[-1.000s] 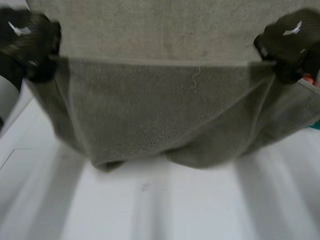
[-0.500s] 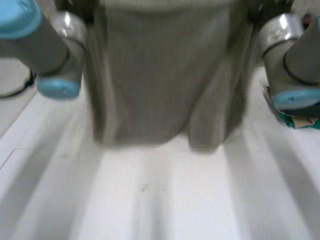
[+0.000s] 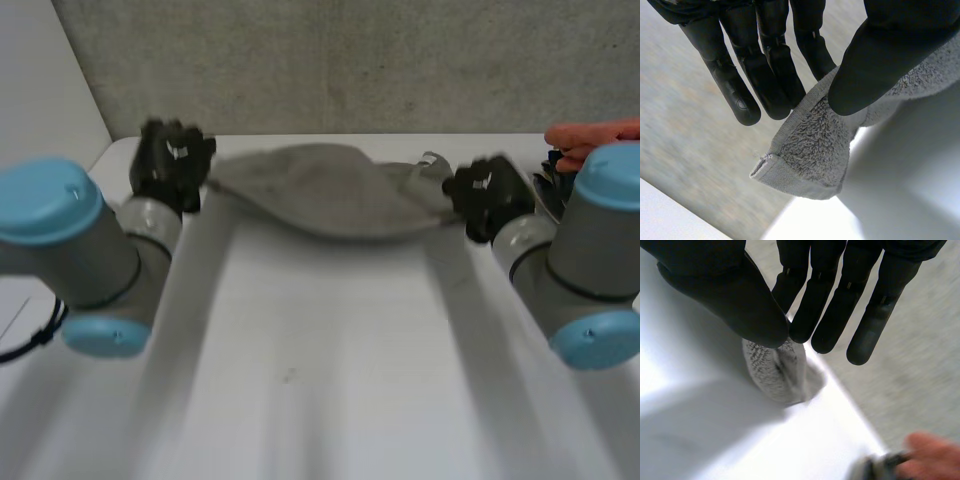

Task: Fold the laundry.

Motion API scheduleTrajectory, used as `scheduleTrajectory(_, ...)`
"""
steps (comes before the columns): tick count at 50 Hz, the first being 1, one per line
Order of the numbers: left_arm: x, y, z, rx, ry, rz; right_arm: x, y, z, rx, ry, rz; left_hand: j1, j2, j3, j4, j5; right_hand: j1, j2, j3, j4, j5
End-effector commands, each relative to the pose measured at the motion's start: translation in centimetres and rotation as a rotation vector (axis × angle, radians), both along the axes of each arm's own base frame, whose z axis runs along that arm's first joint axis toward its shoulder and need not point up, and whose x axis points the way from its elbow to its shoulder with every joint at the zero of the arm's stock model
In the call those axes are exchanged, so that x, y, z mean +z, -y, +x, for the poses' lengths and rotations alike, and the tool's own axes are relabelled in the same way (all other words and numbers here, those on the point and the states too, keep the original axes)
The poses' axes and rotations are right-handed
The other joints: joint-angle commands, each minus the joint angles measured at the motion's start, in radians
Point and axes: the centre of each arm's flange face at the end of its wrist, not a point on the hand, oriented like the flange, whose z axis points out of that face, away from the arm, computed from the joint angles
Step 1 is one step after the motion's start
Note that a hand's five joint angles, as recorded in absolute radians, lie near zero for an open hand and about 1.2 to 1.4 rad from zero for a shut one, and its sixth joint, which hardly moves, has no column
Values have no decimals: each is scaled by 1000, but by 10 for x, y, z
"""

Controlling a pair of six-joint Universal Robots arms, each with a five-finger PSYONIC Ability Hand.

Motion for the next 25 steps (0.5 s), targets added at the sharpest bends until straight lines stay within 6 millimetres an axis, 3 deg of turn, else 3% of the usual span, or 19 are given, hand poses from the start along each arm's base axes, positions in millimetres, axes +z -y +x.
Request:
scheduleTrajectory(1,-29,-20,6,-7,38,77,-26,-9,-3,-1,93,178,254,198,203,194,230,260,203,197,196,192)
scheduleTrajectory(2,-29,-22,7,-7,39,79,-25,-11,-4,2,104,217,254,198,203,194,230,258,202,195,194,190)
scheduleTrajectory(3,-22,-26,9,-7,34,68,-26,-11,-5,2,106,236,254,198,203,194,230,113,56,50,49,45)
scheduleTrajectory(5,-11,-32,12,-9,23,46,-25,-9,-12,-6,108,272,254,198,203,194,230,-251,-307,-314,-315,-319)
scheduleTrajectory(6,-8,-35,13,-10,21,41,-22,-3,-23,-28,109,292,254,198,203,194,230,-558,-614,-621,-622,-626)
scheduleTrajectory(7,-2,-41,14,-21,16,29,-20,-1,-27,-31,111,299,254,198,203,194,230,-625,-682,-688,-689,-693)
scheduleTrajectory(16,13,-69,24,-76,11,7,34,-1,-37,79,46,203,254,198,203,194,230,-711,-767,-774,-775,-779)
scheduleTrajectory(22,13,-83,31,-74,14,14,42,6,-25,233,-155,14,254,198,203,194,230,-708,-764,-771,-772,-776)
scheduleTrajectory(25,11,-86,33,-74,16,20,34,13,-17,317,-239,-64,254,198,203,194,230,-696,-753,-759,-760,-764)
